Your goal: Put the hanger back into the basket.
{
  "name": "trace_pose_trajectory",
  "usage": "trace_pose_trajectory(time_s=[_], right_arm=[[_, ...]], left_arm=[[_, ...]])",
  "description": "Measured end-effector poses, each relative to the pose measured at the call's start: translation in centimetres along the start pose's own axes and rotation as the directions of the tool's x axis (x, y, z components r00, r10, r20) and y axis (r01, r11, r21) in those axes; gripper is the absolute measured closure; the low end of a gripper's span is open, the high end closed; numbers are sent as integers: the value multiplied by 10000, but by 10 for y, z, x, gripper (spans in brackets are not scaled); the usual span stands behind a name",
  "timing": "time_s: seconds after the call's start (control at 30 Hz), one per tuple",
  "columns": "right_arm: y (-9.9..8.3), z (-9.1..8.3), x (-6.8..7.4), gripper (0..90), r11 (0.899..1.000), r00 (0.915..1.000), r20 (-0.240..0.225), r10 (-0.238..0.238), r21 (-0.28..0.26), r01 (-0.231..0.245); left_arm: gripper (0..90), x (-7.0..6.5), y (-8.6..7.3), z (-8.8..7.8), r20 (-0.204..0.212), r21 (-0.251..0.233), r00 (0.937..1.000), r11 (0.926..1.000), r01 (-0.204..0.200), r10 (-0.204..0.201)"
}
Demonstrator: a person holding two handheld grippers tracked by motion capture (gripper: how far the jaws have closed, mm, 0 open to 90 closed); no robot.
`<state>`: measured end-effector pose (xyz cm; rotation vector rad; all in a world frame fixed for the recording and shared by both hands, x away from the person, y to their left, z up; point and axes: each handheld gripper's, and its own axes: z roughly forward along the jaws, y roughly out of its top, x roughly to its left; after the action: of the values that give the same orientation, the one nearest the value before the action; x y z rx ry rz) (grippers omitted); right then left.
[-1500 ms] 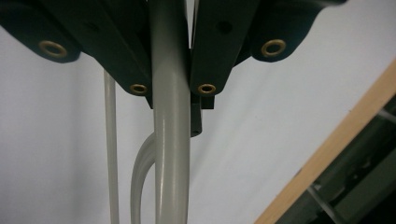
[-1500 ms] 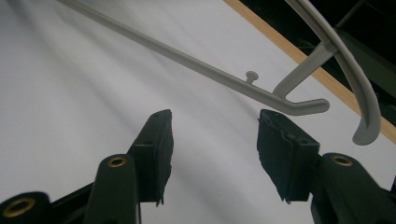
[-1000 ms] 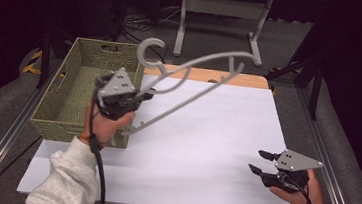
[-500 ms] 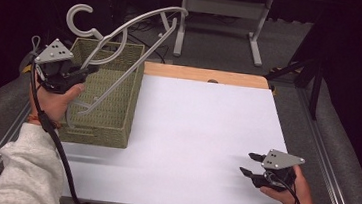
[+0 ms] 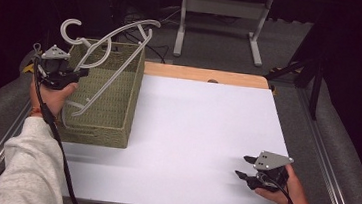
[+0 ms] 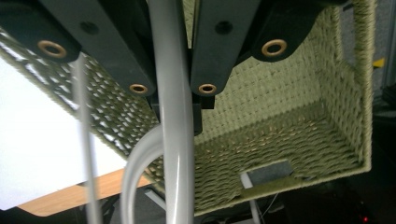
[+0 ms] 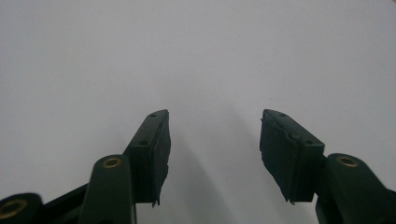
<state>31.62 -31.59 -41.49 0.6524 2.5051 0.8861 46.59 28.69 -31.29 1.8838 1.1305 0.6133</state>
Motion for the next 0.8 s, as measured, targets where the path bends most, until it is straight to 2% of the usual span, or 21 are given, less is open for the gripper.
trace_pose_trajectory(time_s=[0.1,0.17,0.23,0.3,0.4,0.47,0.5,0.53,0.63,0.7,0.8], right_arm=[[0,2,0,441,10000,10000,-38,-10,61,10],[1,4,1,441,9999,10000,-89,-41,110,42],[1,6,1,440,9998,9998,-183,-89,178,92],[0,8,2,439,9997,9997,-240,-78,251,84],[-1,11,2,439,9994,9994,-311,-123,312,133],[-1,11,2,439,9990,9994,-315,-154,409,167],[-2,11,3,439,9991,9994,-328,-118,411,131],[-2,11,3,439,9990,9994,-337,-116,429,130],[-2,10,3,440,9990,9995,-299,-143,418,155],[-2,8,2,436,9991,9995,-272,-165,394,176],[-1,7,1,432,9994,9997,-219,-110,323,117]], left_arm=[[897,9,5,7,-105,365,9999,9993,38,-35],[900,13,10,9,-354,439,9993,9990,-66,82],[900,18,11,13,-159,623,9998,9980,-117,127],[897,21,9,24,-500,1279,9984,9916,-181,247],[895,29,-2,39,-263,1870,9997,9824,38,12],[893,30,-5,42,-217,2000,9998,9798,61,-18],[856,34,-14,50,-332,2440,9992,9693,289,-215],[802,35,-16,51,-425,2516,9988,9673,325,-225],[777,35,-26,53,-462,2615,9986,9645,375,-263],[747,33,-29,54,-530,2799,9986,9598,214,-68],[633,29,-30,55,-954,2980,9954,9544,169,121]])
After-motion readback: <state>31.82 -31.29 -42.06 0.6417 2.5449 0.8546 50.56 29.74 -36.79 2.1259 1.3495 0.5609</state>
